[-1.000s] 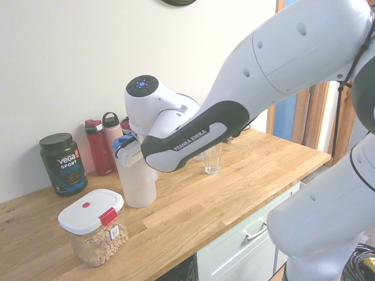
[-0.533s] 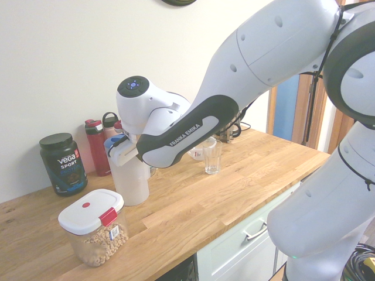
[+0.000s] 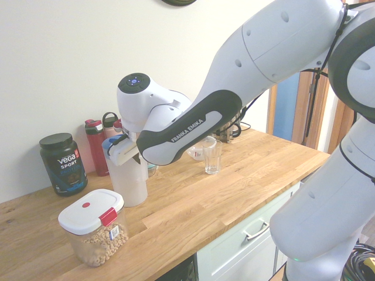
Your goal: Pour me some water
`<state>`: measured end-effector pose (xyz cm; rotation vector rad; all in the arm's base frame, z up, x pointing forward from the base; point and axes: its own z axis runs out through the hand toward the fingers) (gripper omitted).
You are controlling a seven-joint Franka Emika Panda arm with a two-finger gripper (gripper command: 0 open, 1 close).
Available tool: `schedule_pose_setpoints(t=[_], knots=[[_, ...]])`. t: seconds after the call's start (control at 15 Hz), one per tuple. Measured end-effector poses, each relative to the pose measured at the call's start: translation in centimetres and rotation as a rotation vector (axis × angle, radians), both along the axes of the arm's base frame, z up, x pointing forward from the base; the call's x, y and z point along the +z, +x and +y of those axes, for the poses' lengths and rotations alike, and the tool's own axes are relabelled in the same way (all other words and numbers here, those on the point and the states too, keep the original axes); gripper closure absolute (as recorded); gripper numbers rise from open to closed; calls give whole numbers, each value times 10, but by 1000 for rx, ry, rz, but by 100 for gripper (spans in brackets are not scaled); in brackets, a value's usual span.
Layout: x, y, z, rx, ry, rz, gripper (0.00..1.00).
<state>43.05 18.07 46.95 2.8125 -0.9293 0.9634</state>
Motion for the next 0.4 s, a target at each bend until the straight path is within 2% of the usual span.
schedule_pose_setpoints(t=[0.2, 0.4], knots=[[10, -12, 5, 79, 67, 130, 0], [45, -38, -10, 83, 74, 254, 0]])
